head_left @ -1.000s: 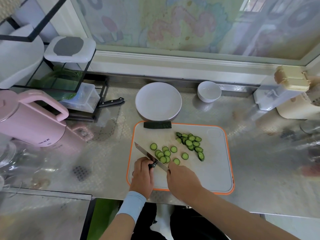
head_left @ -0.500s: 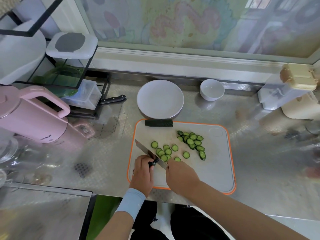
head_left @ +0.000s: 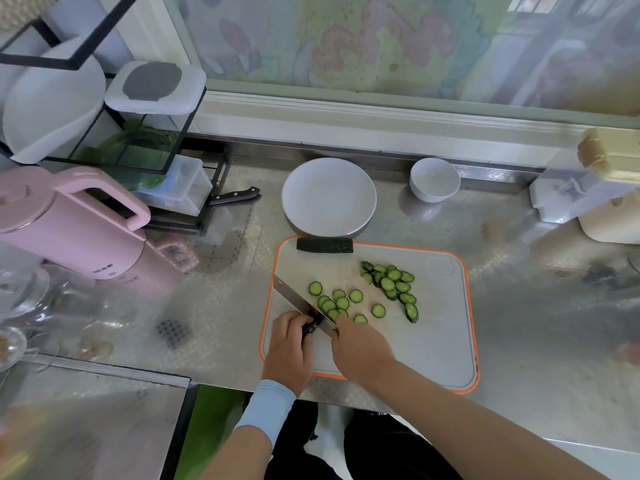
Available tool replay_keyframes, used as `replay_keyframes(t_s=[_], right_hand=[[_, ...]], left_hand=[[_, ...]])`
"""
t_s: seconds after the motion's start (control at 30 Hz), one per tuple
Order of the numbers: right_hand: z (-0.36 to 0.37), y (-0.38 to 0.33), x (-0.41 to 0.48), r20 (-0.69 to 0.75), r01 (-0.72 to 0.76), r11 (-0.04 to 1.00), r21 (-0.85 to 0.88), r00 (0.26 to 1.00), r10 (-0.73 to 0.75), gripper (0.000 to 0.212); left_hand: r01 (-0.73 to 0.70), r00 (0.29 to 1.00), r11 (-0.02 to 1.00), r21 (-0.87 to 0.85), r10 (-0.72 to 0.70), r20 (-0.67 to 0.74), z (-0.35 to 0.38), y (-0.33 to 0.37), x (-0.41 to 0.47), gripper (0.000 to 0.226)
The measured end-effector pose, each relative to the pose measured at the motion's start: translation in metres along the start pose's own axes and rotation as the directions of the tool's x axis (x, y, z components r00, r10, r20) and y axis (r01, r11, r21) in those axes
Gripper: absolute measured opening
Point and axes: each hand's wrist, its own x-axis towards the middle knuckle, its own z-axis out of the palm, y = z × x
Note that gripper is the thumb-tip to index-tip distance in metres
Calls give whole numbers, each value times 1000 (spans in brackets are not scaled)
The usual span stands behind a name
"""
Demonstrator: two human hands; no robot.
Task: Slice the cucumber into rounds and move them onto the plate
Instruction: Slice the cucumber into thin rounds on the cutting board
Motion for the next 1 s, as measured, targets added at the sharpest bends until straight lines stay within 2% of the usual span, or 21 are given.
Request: replay_keyframes(t_s=[0.17,0.33,0.47,0.53,0.67,0.73,0.83,0.9,0.93,1.0], right_hand=[[-3,9,-1,-55,-27,999,45,998,30,14],[-17,29,-1,-115,-113,987,110,985,126,17],[-25,46,0,-166,-201,969,144,960,224,19],[-27,48,-3,-189,-196,970,142,957,221,20],[-28,43,-12,-240,-116,992,47,963,124,25],[-31,43,-17,-280,-82,997,-2,957,78,26],[-42,52,-24,-313,-55,998,-37,949,41,22],[-48,60,-27,-317,-49,996,-72,948,24,19],[-51,63,-29,-321,-44,995,-91,947,12,19],[-57,69,-29,-322,-32,993,-117,947,-7,20]], left_hand=[[4,1000,1000,-24,-5,-13,-2,0,-1,25],[9,1000,1000,-26,-9,-27,-1,2,1,24],[30,999,999,15,-30,31,-1,1,3,36],[47,996,998,41,-50,80,-3,1,5,43],[42,987,996,80,-54,154,-5,5,10,46],[85,990,995,46,-90,108,-9,10,14,48],[206,969,972,-116,-219,-114,-25,22,24,47],[201,936,960,-194,-247,-250,-36,31,33,46],[168,935,966,-197,-219,-278,-40,36,38,46],[106,964,975,-197,-150,-221,-44,53,48,47]])
